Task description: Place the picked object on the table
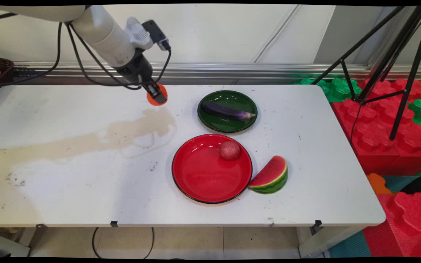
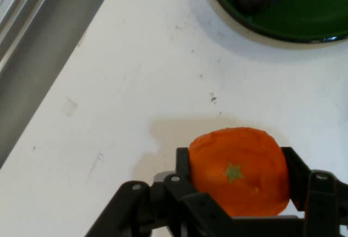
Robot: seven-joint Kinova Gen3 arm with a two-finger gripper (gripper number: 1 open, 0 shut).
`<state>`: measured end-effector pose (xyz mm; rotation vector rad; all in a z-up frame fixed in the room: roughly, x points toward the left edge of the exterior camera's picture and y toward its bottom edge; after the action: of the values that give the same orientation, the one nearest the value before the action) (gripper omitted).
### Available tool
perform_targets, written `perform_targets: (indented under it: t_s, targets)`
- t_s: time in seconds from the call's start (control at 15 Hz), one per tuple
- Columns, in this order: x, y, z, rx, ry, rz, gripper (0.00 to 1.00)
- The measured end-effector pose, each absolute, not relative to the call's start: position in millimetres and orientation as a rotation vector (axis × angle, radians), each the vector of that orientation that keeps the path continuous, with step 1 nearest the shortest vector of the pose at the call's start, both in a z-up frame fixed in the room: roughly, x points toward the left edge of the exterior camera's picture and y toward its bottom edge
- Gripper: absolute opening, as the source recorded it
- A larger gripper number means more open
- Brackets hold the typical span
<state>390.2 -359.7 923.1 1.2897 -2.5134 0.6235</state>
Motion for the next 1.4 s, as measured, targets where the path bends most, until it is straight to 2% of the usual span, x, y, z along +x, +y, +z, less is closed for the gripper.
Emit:
perform_targets:
  t_s: [0.87, 1.4]
  targets:
    - [406, -388, 854, 1.292, -2.603, 0.571, 0.0]
    - [415, -397, 832, 1.244, -2.665, 0.532, 0.0]
